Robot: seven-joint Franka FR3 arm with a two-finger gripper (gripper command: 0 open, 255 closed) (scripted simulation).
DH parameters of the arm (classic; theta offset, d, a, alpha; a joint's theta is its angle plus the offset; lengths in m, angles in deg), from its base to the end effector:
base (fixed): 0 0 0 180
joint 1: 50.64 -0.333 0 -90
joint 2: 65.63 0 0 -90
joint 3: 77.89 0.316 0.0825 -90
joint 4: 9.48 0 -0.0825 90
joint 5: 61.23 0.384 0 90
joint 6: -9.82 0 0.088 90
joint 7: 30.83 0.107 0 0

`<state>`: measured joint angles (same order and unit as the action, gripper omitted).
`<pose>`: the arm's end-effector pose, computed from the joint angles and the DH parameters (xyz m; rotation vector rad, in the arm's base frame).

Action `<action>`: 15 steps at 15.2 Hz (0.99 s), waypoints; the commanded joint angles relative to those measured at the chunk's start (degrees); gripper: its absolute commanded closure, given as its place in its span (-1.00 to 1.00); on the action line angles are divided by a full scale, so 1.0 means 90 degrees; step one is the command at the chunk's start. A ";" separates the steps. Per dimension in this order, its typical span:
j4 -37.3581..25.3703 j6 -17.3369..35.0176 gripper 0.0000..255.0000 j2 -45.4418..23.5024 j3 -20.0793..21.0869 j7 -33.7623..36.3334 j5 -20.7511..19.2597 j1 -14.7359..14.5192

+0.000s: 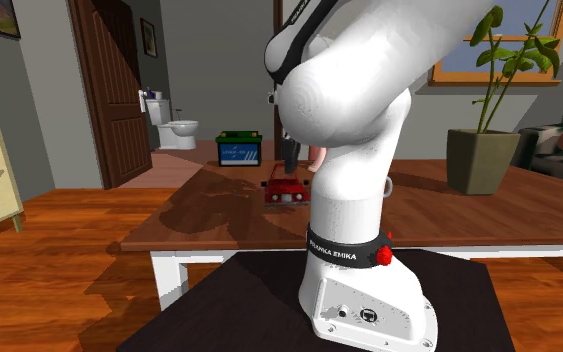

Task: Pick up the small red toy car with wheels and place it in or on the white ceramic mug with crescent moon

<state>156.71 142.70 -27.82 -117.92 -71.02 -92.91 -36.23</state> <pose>0.2126 -0.2428 0.3190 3.0964 0.3857 0.0420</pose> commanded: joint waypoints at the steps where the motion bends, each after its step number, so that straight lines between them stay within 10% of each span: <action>1: -0.0068 -0.0226 1.00 0.0157 0.0086 -0.0008 0.0057 0.0012; 15: -0.0773 -0.1841 1.00 0.1080 0.0737 -0.0076 0.0561 -0.0004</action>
<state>150.12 127.25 -18.83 -111.80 -71.72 -88.19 -36.32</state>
